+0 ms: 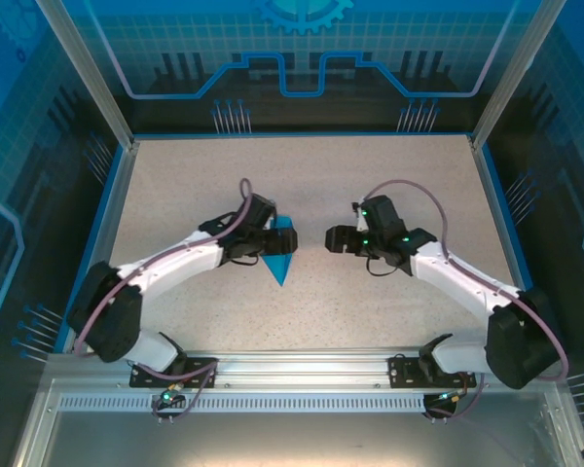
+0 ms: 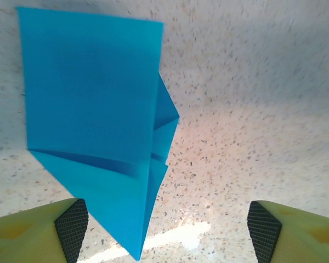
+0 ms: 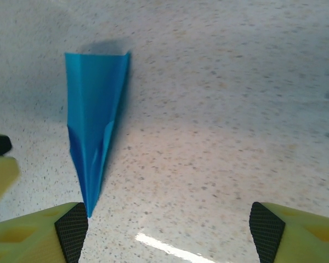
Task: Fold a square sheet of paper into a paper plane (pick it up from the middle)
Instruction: Turn over the paper at the center of the table.
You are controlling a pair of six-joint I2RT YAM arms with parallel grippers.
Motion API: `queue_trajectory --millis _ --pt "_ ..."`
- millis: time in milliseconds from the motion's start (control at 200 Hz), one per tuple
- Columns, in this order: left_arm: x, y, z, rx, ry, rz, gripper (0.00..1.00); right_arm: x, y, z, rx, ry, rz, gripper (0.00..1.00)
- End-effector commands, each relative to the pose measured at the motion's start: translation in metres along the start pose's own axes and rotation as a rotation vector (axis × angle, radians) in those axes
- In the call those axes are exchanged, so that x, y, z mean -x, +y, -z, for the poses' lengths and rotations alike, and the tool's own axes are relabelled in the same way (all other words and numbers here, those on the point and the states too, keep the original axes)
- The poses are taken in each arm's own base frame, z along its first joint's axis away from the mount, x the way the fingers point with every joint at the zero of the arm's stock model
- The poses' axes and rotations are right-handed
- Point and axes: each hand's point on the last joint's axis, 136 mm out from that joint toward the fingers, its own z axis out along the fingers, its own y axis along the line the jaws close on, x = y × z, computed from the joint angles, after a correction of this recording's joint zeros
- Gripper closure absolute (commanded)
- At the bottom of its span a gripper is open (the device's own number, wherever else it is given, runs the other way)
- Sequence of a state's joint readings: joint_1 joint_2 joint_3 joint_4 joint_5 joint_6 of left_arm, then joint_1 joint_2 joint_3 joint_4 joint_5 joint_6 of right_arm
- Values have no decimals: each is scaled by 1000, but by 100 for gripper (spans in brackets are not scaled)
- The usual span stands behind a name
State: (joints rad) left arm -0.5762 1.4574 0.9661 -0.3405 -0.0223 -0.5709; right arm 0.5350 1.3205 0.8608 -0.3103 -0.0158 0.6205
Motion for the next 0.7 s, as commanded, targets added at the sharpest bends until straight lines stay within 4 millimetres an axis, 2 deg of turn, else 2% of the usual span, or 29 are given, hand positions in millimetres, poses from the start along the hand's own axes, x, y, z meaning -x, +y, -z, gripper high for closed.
queue_trajectory --millis 0,185,320,395,510,695 --pt "1 19 11 -59 -12 110 14 0 26 -11 -58 -2 99 21" --pt "-1 79 21 19 -58 290 8 -23 89 -48 -73 77 248 30" --pt "-8 107 24 47 -67 388 7 -37 131 -75 -30 139 314 48" --pt "-11 116 24 46 -66 423 6 -41 146 -88 3 168 318 56" --pt "-14 121 23 41 -55 438 6 -45 150 -107 8 201 310 62" --pt "-16 121 22 31 -45 439 6 -43 128 -124 -25 227 263 63"
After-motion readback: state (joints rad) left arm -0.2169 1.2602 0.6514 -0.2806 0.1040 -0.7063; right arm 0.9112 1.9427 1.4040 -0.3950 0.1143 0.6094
